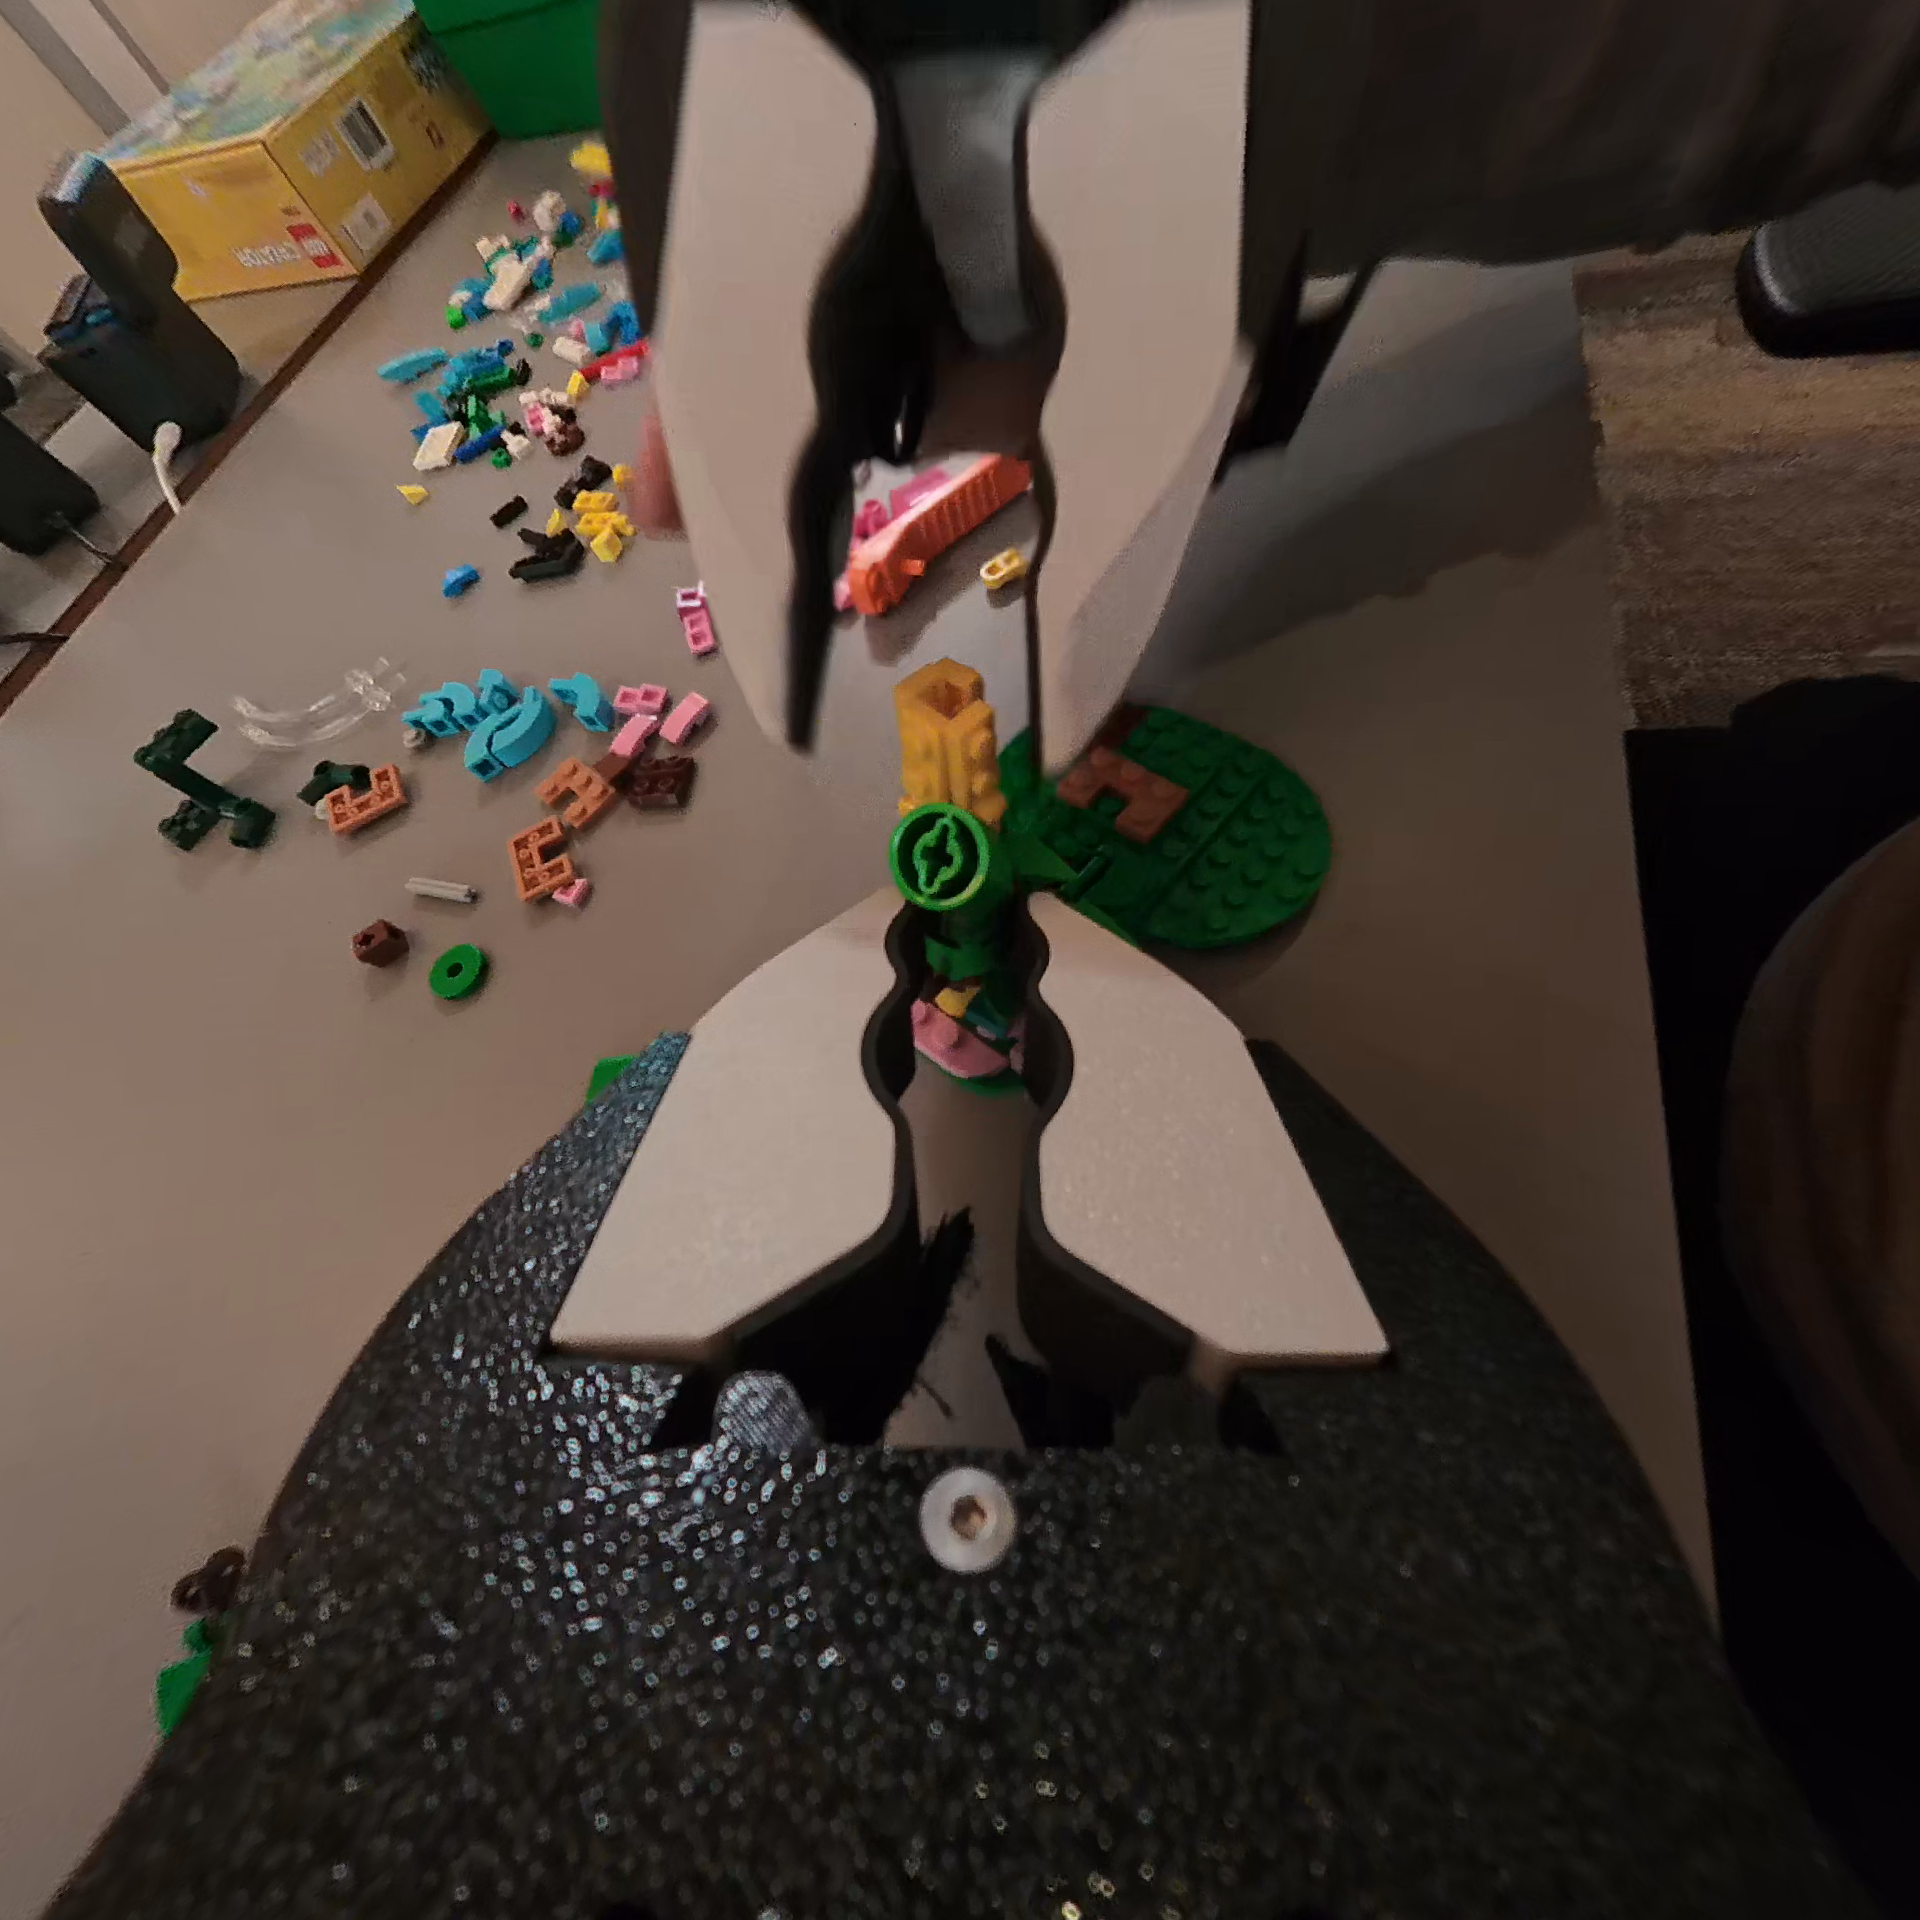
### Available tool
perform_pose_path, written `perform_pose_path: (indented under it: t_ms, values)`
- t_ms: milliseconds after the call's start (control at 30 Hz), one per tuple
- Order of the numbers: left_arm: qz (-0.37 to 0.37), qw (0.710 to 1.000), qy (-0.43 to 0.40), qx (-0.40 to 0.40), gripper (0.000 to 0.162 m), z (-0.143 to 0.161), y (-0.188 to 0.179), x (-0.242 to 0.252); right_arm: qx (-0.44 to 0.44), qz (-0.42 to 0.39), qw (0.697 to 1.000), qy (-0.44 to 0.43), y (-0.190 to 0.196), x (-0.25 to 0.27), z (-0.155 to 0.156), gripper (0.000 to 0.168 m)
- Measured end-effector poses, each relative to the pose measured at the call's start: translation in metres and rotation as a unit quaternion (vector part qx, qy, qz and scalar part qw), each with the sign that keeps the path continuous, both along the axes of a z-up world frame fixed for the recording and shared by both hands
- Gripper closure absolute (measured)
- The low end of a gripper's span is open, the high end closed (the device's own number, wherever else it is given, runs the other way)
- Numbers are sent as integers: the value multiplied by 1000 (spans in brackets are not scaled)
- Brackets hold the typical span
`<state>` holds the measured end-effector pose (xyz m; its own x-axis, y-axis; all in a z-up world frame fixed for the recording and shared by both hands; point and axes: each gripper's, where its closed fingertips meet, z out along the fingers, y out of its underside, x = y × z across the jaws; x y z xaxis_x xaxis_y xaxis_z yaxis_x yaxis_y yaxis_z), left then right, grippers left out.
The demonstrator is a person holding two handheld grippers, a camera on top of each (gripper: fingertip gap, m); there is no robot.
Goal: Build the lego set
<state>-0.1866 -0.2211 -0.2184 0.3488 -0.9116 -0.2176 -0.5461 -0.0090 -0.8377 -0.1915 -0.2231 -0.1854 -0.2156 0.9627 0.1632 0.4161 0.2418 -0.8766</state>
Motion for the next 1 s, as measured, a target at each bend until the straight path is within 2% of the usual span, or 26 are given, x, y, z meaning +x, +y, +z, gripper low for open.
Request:
perform_pose_path:
  t_ms: [100,200,500,767,800,867,1000]
  values:
    - [14,1000,-4,-2,146,-1,2,-4,-53,-13,995,80,5,7,34,130]
    - [46,999,-1,-14,146,-5,8,-17,-51,-37,993,102,10,17,42,130]
    - [230,972,51,-13,143,-14,27,-80,-54,-64,991,101,8,1,13,131]
    - [261,963,14,-60,142,-22,27,-89,-14,-89,989,117,14,-24,1,131]
    - [261,963,14,-63,139,-22,27,-89,-8,-95,987,127,15,-24,3,131]
    - [246,966,31,-74,122,-23,21,-88,2,-104,981,161,18,-21,11,134]
    - [270,960,51,-56,96,-14,13,-105,27,-153,955,253,33,0,34,139]
